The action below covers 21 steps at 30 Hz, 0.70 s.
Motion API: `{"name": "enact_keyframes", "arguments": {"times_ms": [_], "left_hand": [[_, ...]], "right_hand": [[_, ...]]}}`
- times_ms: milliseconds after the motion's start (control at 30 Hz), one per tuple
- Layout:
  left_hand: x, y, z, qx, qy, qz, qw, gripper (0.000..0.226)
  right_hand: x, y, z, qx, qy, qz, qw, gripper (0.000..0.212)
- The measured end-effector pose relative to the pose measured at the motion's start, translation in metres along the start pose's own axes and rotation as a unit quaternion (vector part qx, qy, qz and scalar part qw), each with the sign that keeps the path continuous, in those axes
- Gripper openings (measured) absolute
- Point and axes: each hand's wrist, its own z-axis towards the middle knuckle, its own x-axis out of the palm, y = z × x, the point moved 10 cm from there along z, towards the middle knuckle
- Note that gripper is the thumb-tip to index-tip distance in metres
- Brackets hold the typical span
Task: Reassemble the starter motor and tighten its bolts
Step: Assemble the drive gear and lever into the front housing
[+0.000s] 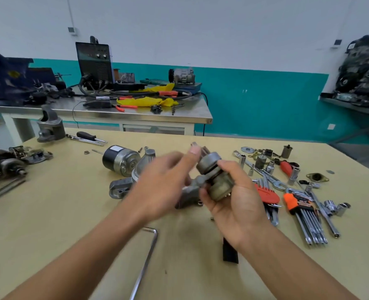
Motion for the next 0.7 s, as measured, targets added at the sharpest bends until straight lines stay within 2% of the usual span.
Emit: {"name": "enact_keyframes", "arguments": {"times_ms": [33,100,133,167,233,300,367,433,500,600,667,700], "left_hand": [[-0.026,-0.008,0.006,0.042,-0.05,0.073,0.995,0.061],[-0.078,-0.019,0.015,0.093,-0.155,0.211,0.961,0.061],[-0.09,-0.016,0.021,0.099,-0.163,0.255,0.948,0.069],[-0.093,-0.006,0.028,0.086,-0.136,0.278,0.947,0.078],[-0.073,0.028,0.036,0.019,-0.035,0.271,0.962,0.093],[-0.052,0.054,0.037,-0.03,0.015,0.234,0.972,0.089],[-0.051,0.061,0.04,-0.018,-0.021,0.231,0.973,0.058],[-0.055,0.055,0.042,0.009,-0.063,0.24,0.969,0.031],[-0.055,0.049,0.042,0.029,-0.09,0.248,0.964,0.027],[-0.075,0.041,0.038,0.044,-0.167,0.237,0.956,0.033],[-0.098,0.034,0.034,0.044,-0.22,0.188,0.956,0.035],[-0.11,0.032,0.032,0.034,-0.243,0.13,0.961,0.034]], "right_hand": [[-0.004,0.007,0.003,-0.005,-0.004,0.015,1.0,0.01],[-0.011,0.023,0.006,-0.025,-0.013,0.017,0.999,0.017],[-0.012,0.03,0.007,-0.037,-0.01,-0.003,0.999,0.024],[-0.01,0.037,0.007,-0.05,-0.003,-0.036,0.998,0.03],[-0.006,0.047,0.006,-0.081,0.016,-0.119,0.989,0.033],[0.0,0.051,0.003,-0.103,0.033,-0.196,0.974,0.028],[0.008,0.049,-0.002,-0.112,0.051,-0.241,0.963,0.015],[0.017,0.041,-0.008,-0.105,0.073,-0.258,0.958,0.011],[0.021,0.035,-0.012,-0.103,0.083,-0.266,0.955,0.014],[0.024,0.034,-0.015,-0.104,0.082,-0.271,0.953,0.021],[0.025,0.039,-0.015,-0.111,0.08,-0.273,0.952,0.024],[0.025,0.042,-0.015,-0.116,0.081,-0.275,0.951,0.025]]}}
